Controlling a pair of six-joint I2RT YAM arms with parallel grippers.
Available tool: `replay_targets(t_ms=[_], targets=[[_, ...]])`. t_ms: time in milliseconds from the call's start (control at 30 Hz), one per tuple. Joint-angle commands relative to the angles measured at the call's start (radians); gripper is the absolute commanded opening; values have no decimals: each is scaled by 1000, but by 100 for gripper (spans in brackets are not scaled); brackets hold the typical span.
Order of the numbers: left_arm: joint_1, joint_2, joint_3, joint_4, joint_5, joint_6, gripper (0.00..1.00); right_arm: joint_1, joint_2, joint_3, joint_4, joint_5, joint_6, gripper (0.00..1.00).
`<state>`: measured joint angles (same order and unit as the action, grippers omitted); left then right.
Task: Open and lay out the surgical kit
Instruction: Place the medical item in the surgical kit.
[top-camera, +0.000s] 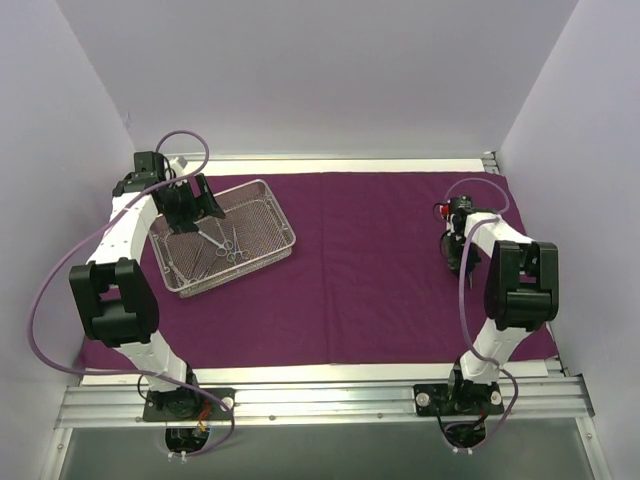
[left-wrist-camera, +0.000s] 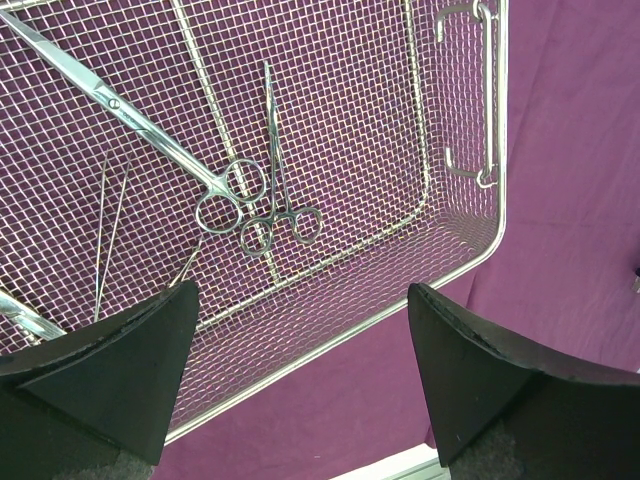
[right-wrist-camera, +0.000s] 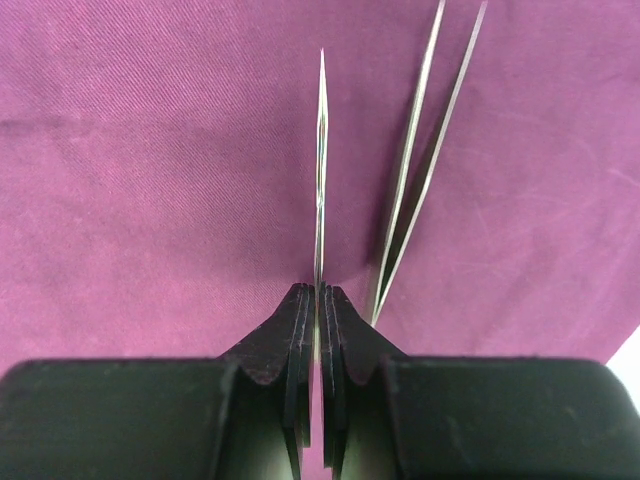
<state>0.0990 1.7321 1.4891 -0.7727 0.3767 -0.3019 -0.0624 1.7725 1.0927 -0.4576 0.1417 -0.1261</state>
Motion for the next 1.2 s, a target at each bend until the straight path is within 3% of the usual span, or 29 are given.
replay_targets(t_ms=[0,233,567,800,933,967,1067,1167], targets=[[4,3,31,3,28,23,94,15,24,-2,-27,1,-4,0],[11,15,40,1,45,29,94,38,62,1,-35,9,19,5],[10,38,36,4,76,26,94,42,44,-8,-33,7,42,23],[-16,55,43,-7,33,24,94,56,-34,-10,-42,-2,54,35],[-33,79,88,-49,-28,23,100,108,-105,67,-70,-22,103,39],[-44,89,103,-66,-59,21,92,130,-123,120,-87,-16,126,41],[-85,130,166,-103,-152,-6,83,166,-119,215,-140,-20,183,43],[-139,202,261,-166,-229,-32,65,200,-107,321,-180,-48,224,44]])
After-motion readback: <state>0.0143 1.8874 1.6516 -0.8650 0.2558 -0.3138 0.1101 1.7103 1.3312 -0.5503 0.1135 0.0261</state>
